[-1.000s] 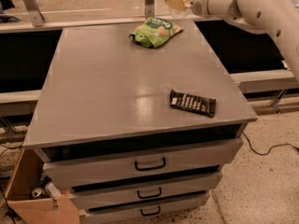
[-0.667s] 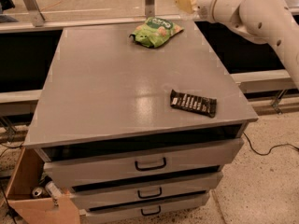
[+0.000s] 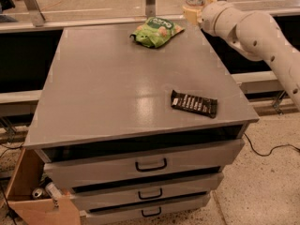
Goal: Move water bottle near green rice chip bag
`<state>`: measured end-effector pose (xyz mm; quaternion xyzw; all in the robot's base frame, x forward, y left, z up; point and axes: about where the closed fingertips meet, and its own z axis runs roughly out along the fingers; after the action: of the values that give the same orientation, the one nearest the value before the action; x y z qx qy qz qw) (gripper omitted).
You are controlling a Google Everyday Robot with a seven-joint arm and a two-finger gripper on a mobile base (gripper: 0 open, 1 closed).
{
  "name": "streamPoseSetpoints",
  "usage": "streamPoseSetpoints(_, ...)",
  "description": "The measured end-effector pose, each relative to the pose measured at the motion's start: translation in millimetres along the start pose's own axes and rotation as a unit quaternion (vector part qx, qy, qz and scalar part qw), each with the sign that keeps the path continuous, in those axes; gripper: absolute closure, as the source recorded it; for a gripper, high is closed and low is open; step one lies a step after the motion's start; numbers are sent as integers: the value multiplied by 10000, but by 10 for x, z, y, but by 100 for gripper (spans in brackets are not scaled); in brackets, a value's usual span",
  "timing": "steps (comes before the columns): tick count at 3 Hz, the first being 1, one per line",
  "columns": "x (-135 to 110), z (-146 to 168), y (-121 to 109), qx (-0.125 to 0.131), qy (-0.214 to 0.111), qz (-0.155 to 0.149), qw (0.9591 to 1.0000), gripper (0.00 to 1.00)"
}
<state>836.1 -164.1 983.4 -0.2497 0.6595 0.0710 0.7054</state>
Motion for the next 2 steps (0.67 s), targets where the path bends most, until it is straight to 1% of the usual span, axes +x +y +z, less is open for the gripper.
streamPoseSetpoints(1,317,178,16,13,6,479,9989,100)
streamPoseSetpoints(2,488,295,36,-41,50,781,9969,100)
